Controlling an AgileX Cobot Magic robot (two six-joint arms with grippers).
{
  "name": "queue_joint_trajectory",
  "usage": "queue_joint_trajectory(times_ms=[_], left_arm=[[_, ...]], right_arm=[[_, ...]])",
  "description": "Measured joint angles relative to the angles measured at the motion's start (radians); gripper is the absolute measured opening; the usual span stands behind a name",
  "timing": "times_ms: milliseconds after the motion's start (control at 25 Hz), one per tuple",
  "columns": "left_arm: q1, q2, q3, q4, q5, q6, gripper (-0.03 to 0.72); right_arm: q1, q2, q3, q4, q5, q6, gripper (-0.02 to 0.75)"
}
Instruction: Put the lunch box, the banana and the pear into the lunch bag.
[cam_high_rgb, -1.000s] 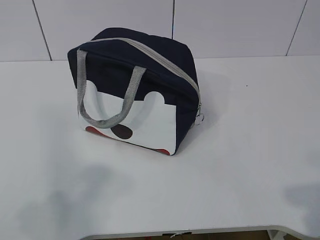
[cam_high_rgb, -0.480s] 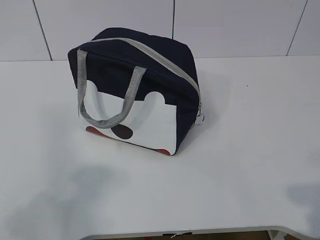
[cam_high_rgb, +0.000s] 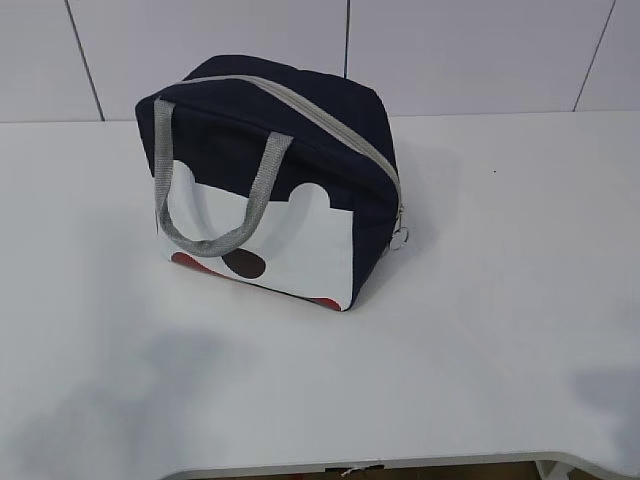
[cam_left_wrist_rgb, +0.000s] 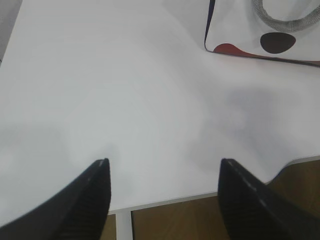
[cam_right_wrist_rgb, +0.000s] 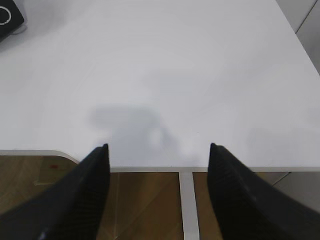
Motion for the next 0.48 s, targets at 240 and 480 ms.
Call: queue_joint_trajectory(times_ms=[240,480], left_arm=[[0.000,0.000,0.000,0.000,0.000,0.000,0.485],[0.000,0.000,0.000,0.000,0.000,0.000,0.485]], right_arm=[[0.000,0.000,0.000,0.000,0.000,0.000,0.507],[0.000,0.000,0.000,0.000,0.000,0.000,0.507]])
